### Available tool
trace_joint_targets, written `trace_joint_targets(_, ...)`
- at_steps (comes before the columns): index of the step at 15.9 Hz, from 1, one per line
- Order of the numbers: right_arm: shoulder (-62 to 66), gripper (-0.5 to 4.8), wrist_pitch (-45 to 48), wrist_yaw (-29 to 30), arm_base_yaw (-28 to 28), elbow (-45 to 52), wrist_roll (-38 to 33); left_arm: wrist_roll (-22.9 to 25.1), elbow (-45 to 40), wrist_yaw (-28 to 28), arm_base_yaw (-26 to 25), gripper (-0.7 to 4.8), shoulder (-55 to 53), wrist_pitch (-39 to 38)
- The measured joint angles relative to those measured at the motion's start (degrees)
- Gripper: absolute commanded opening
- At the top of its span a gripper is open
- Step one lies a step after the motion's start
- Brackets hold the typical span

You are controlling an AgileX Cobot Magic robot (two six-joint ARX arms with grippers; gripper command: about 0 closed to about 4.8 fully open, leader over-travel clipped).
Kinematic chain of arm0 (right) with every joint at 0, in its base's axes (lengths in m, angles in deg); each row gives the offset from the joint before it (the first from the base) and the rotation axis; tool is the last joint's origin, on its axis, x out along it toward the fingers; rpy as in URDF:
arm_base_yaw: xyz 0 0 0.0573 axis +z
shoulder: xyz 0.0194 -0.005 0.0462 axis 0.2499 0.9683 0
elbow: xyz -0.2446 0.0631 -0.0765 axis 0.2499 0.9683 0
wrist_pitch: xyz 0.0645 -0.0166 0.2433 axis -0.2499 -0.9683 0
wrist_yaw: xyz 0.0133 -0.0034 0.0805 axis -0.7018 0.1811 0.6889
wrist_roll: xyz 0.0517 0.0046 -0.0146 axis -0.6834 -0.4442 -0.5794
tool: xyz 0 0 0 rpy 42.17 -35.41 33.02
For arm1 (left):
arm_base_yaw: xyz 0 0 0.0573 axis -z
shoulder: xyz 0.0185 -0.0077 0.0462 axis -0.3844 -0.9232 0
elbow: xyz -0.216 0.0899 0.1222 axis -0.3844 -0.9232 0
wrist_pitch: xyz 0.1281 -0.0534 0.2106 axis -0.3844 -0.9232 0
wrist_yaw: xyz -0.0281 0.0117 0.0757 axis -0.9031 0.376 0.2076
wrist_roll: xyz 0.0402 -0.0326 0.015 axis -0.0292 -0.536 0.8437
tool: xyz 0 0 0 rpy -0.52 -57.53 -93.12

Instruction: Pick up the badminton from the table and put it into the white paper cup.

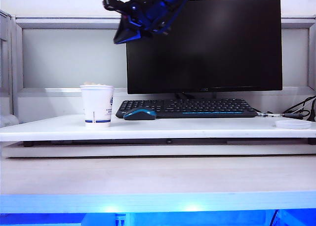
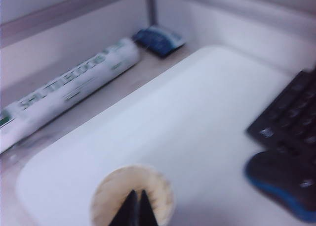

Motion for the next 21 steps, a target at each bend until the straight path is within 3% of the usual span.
trace_joint_targets(9, -8.15, -0.08, -0.24, -4.24, -7.93, -0.2, 0.35, 0.0, 0.0, 0.0, 0.0, -0.06, 0.02, 0.02)
trace_joint_targets(18, -22.67, -0.08, -9.64, -7.65, -12.48, -0.09, 4.68, 0.0, 0.0, 0.0, 0.0, -0.06, 0.02, 0.02)
trace_joint_targets(21, -30.05, -0.08, -10.64, -7.69, -15.89, 4.92, 4.79, 0.0, 0.0, 0.0, 0.0, -0.06, 0.0, 0.02)
